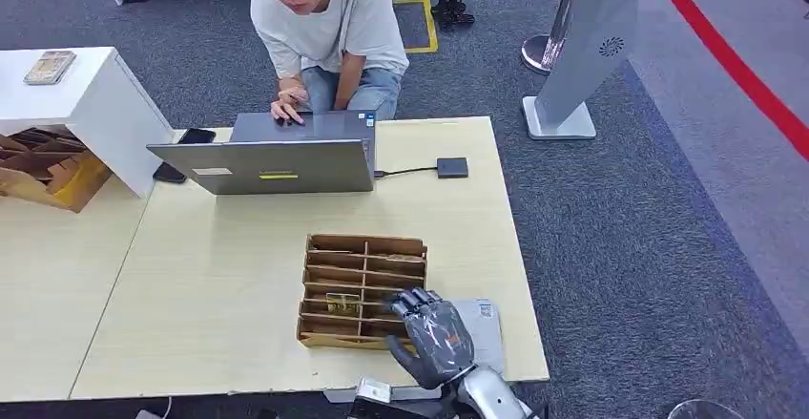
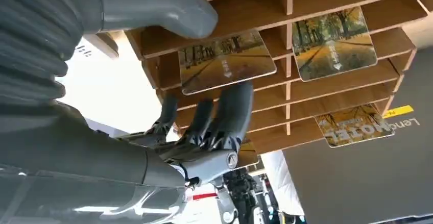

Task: Pass the card to the sensor for recognition and then transmit it.

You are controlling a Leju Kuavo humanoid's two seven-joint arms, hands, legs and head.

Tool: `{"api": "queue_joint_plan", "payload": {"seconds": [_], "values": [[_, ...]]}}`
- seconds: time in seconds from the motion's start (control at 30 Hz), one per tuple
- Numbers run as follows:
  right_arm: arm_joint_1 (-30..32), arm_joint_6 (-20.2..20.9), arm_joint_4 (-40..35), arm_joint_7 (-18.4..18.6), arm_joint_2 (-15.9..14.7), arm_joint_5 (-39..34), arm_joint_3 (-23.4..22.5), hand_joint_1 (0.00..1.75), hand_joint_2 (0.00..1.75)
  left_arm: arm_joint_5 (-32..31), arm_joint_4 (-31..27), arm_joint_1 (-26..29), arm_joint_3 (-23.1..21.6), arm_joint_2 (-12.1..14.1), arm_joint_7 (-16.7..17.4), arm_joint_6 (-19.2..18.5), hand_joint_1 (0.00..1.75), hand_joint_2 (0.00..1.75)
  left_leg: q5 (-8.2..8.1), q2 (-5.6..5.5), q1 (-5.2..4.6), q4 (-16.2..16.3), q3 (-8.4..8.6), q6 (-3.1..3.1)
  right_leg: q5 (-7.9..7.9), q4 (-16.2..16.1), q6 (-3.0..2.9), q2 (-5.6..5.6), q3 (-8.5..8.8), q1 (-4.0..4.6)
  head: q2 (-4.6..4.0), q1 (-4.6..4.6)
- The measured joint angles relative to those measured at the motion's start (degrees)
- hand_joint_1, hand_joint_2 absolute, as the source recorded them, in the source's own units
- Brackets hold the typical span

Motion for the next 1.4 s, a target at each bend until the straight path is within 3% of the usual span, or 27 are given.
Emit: {"api": "queue_joint_plan", "payload": {"seconds": [0.53,0.63,1.03,1.4], "values": [[-1.1,-0.2,1.1,-0.8,0.3,-0.7,0.5,1.48,1.75,-0.2,0.0,-0.2,-0.1,0.2,0.0,0.0,0.00,0.00,0.00,0.00,0.00,0.0,0.01,0.00,0.00,0.0,0.00,0.01,0.00,0.00,0.00,0.00],[-1.2,-0.6,1.4,-0.8,0.4,-0.8,0.5,1.69,1.75,-0.2,0.0,-0.2,-0.1,0.2,0.0,0.0,0.00,0.00,0.00,0.00,0.00,0.0,0.02,0.00,0.00,0.0,0.00,0.01,0.00,0.00,0.00,0.00],[0.5,-8.3,-1.8,-3.2,0.4,-1.4,-0.1,1.75,1.75,0.0,0.0,-0.2,-0.4,0.2,-0.2,0.2,0.00,0.00,0.00,0.00,0.00,0.0,0.01,0.00,0.00,0.0,0.00,0.01,0.00,0.00,0.00,0.02],[5.4,-9.7,-15.0,-11.5,0.4,-5.2,-5.4,1.75,1.75,1.1,0.0,0.1,-0.4,0.3,-0.9,1.1,0.00,0.00,0.00,0.00,0.00,0.0,0.02,0.00,0.00,0.0,0.00,0.00,0.01,0.00,0.00,0.00]]}}
